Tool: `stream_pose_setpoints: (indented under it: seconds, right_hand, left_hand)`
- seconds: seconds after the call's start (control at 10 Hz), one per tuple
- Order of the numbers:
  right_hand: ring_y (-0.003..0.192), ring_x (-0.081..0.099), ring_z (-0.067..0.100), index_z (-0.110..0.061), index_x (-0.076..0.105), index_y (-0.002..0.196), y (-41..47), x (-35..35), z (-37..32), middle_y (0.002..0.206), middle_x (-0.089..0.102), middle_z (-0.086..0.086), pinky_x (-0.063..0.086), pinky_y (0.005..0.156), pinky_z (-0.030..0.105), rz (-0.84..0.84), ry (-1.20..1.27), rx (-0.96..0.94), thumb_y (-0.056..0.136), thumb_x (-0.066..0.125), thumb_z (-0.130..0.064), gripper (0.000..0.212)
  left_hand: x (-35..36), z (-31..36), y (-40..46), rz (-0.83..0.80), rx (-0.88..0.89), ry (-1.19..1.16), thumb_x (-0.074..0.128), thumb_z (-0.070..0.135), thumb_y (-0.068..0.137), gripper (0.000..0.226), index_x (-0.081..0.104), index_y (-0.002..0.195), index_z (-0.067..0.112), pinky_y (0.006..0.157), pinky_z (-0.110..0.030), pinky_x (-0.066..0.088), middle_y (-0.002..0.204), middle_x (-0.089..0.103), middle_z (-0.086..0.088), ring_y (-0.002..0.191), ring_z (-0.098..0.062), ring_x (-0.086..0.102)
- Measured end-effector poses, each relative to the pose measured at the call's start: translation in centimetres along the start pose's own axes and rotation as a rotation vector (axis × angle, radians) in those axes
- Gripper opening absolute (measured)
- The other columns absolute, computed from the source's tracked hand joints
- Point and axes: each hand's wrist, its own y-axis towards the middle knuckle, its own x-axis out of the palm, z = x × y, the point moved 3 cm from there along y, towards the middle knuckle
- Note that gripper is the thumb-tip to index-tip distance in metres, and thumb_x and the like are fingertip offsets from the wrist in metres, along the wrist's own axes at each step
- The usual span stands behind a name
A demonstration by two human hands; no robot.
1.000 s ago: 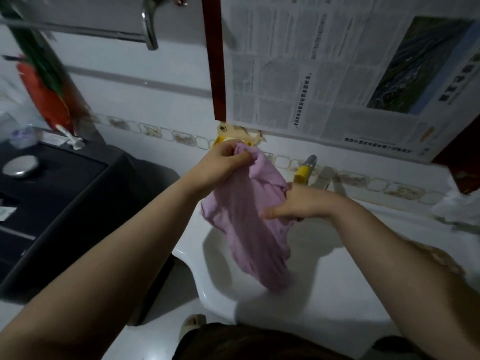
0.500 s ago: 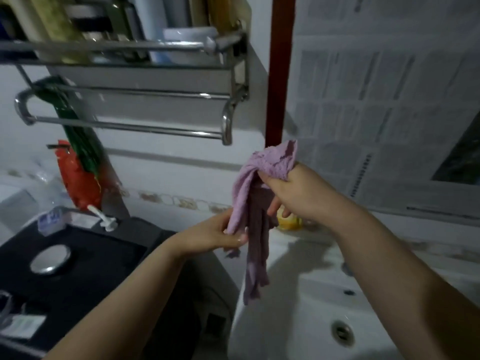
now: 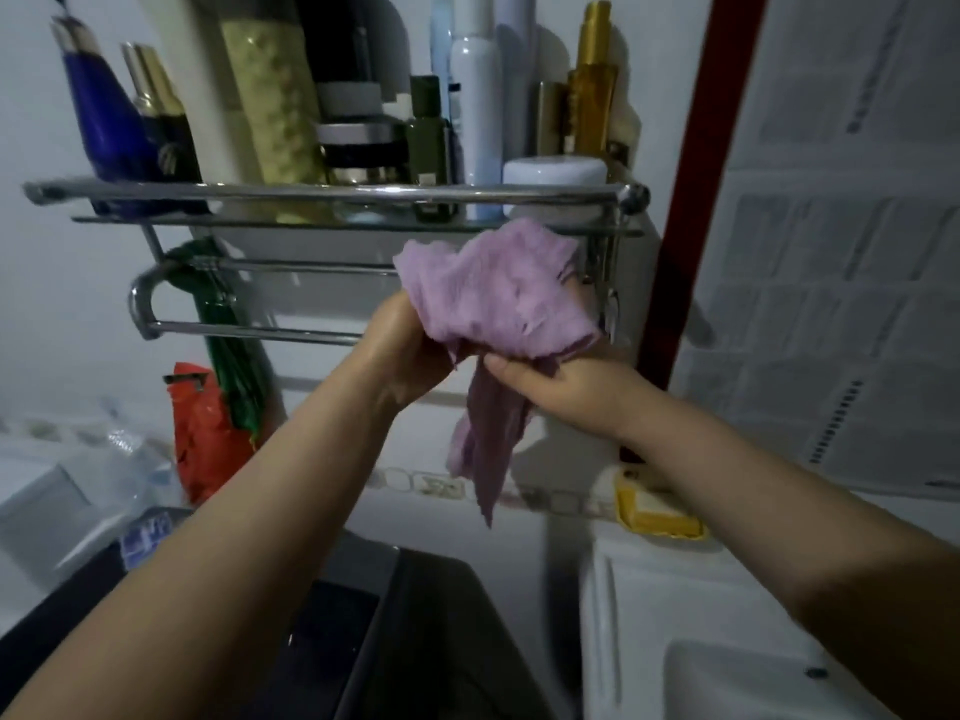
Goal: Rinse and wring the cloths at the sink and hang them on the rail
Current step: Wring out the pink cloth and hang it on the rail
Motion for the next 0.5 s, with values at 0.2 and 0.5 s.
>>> stream_pose_setpoints:
  seconds: [0.2, 0.5]
  right_hand:
    - [0.142, 0.010, 0.037, -0.013, 0.032, 0.144, 4.6, 1.7, 3.6, 0.153, 0.018, 0.010, 0.002, 0.117, 0.053, -0.233, -0.954, 0.138, 0.090, 0.043, -0.027, 0.058]
    - [0.125, 0.046, 0.033, -0.020, 0.043, 0.135, 10.7, 0.1, 2.9, 0.142, 0.045, 0.014, 0.038, 0.098, 0.041, -0.015, -0.614, 0.465, 0.094, 0.032, -0.053, 0.053]
  left_hand:
    - [-2.8, 0.8, 3.9, -0.017, 0.509, 0.997, 0.053, 0.004, 0.075, 0.041, 0.057, 0.113, 0.017, 0.076, -0.015, 0.041, 0.106, 0.053, 0.000, 0.099, -0.020, 0.056]
    - [-7.6, 3.7, 8.2, 0.036, 0.258, 1.190, 0.064, 0.035, 0.086, 0.037, 0.063, 0.120, 0.020, 0.086, -0.025, 0.040, 0.115, 0.062, -0.002, 0.101, -0.019, 0.057]
